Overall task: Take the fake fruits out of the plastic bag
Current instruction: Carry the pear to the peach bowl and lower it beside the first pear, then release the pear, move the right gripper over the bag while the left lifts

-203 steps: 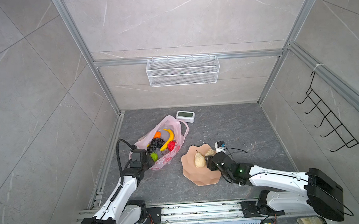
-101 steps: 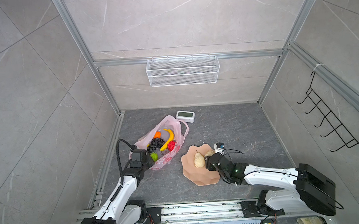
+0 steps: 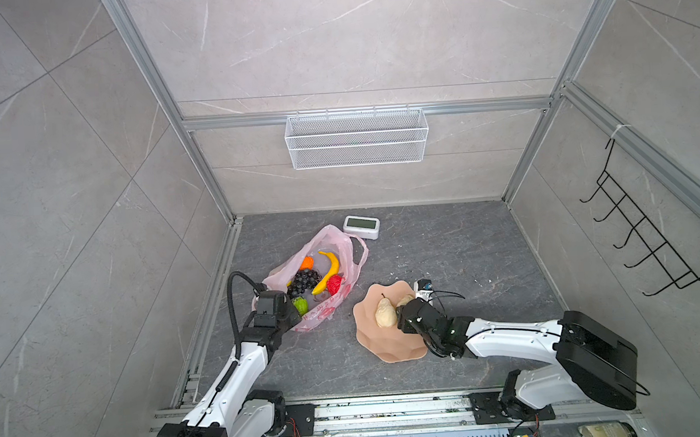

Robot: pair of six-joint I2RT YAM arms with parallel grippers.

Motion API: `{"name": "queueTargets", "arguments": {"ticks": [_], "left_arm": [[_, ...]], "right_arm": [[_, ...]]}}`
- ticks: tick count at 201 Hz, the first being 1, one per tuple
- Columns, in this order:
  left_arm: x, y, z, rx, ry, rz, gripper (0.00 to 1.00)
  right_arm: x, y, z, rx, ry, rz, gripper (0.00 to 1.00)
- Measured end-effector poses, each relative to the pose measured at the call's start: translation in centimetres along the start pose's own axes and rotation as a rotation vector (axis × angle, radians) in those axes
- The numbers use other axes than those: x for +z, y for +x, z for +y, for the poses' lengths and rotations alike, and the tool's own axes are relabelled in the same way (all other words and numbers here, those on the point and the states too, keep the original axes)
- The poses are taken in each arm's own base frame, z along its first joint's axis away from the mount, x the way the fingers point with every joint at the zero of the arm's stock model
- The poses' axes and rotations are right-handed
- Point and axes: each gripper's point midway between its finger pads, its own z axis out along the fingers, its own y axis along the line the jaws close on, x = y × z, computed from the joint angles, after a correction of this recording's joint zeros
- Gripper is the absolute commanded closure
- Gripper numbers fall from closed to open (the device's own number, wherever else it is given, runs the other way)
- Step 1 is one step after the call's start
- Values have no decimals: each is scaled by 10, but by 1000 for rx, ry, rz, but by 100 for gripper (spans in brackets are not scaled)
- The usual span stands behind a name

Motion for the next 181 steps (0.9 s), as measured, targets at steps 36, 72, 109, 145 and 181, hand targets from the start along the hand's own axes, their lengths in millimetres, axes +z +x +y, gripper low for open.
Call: {"name": "queueTargets", "arguments": {"ticks": [36, 72, 109, 145, 181], "left_arm": [[0, 0, 0, 0, 0, 0, 100], [0, 0, 0, 0, -1, 0, 100], [0, 0, 0, 0, 0, 0, 100], [0, 0, 0, 0, 0, 0, 100], [0, 0, 0, 0, 0, 0, 100]], "right_arm": [[4, -5, 6, 8, 1, -11, 33], [9, -4, 6, 5, 16, -9, 29], [11, -5, 6, 11, 25, -14, 24], [11, -5, 5, 12, 32, -18, 21], [10, -8, 6, 13, 34, -23, 20]]}}
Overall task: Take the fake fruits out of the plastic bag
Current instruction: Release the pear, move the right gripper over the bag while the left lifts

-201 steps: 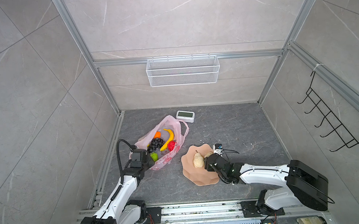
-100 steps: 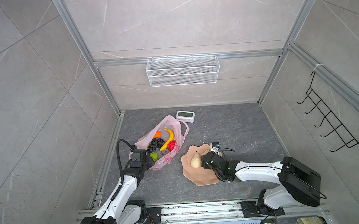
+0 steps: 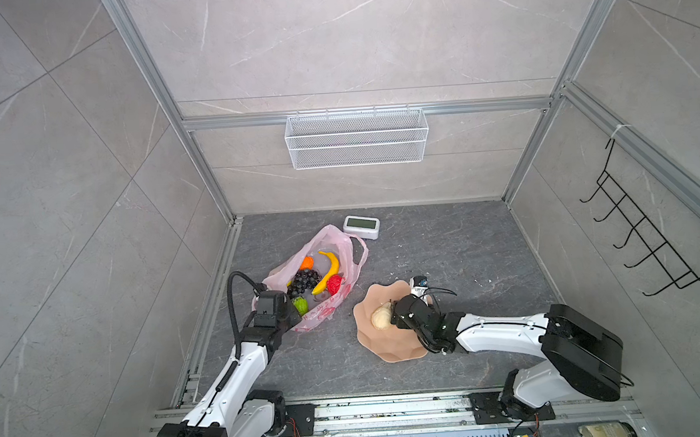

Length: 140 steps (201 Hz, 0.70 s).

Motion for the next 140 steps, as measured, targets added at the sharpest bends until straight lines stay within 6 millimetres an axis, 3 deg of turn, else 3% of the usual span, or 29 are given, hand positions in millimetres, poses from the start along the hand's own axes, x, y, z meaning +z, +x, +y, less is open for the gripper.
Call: {"name": "queueTargets", "arguments": {"ticks": [46, 81, 122, 140], "left_arm": [[0, 0, 0, 0, 1, 1, 100], [1, 4, -2, 1, 11, 22, 100], [-11, -1, -3, -12, -9, 42, 72], [-25, -10, -3, -29, -27, 26, 53]], "right_arm": [[-7, -8, 2, 4, -4, -13, 19], [-19, -29, 15, 2, -31, -47, 19], [-31, -55, 40, -25, -80, -80, 19], [-33, -66, 55, -37, -111, -89, 19]]}}
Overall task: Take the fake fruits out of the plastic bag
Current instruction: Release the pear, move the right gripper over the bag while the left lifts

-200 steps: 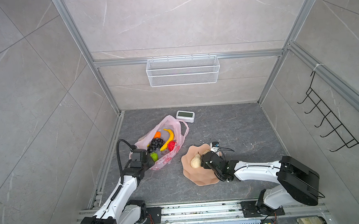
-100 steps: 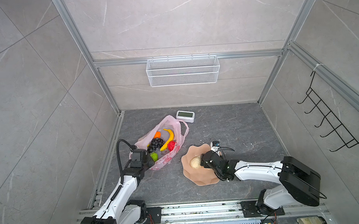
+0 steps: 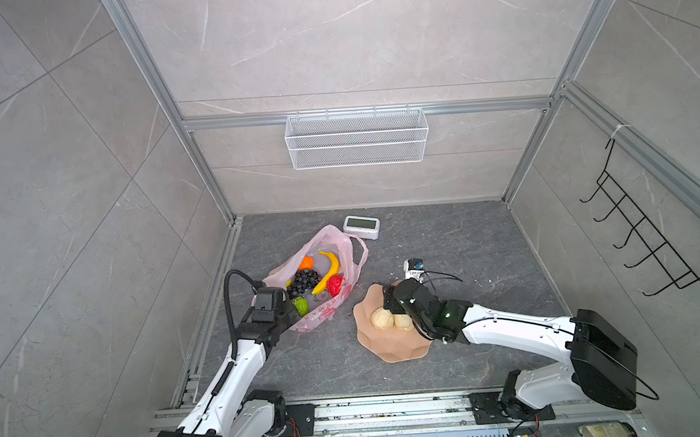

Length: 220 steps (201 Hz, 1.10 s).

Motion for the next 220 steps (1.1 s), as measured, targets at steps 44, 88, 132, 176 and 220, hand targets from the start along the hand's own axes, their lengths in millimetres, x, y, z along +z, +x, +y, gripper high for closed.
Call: {"name": "queueTargets", "arguments": {"ticks": [44, 88, 132, 176, 220], "left_arm": [[-47, -31, -4, -5, -41, -102, 37], [-61, -69, -24, 116, -148, -192, 29], [-1, -81, -54, 357, -300, -125, 22], [38, -95, -66, 473, -400, -84, 25], [51, -102, -24, 345, -462, -53, 57]], "right_arm": [[11, -10, 34, -35, -74, 17, 19], [25, -11, 67, -51, -154, 61, 19], [30, -10, 86, -51, -210, 94, 19], [34, -2, 94, -51, -242, 132, 19], [45, 4, 126, -56, -317, 193, 19]]}}
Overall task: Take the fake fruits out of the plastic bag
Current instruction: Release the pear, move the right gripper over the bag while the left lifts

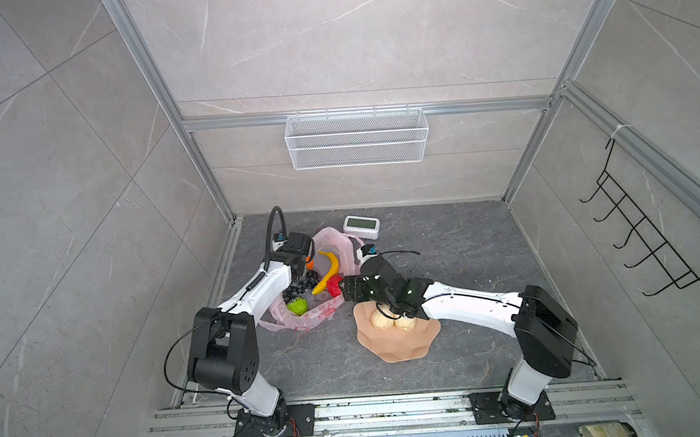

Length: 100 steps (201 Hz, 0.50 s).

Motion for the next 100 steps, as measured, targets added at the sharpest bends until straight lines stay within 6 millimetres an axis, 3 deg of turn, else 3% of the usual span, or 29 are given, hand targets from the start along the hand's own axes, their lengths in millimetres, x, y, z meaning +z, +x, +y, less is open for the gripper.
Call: {"name": "queueTargets", "arguments": {"ticks": [39, 76, 100], "left_arm": [[8, 21, 34, -161, 66, 33, 79], [-6, 21, 24, -222, 198, -14, 94], [-13, 24, 21, -253, 251, -35, 97]], "right_arm": [[22, 9, 34, -24, -62, 71, 20], [47, 22, 70, -71, -106, 149, 21], [64, 34, 82, -97, -115, 196, 21]]}}
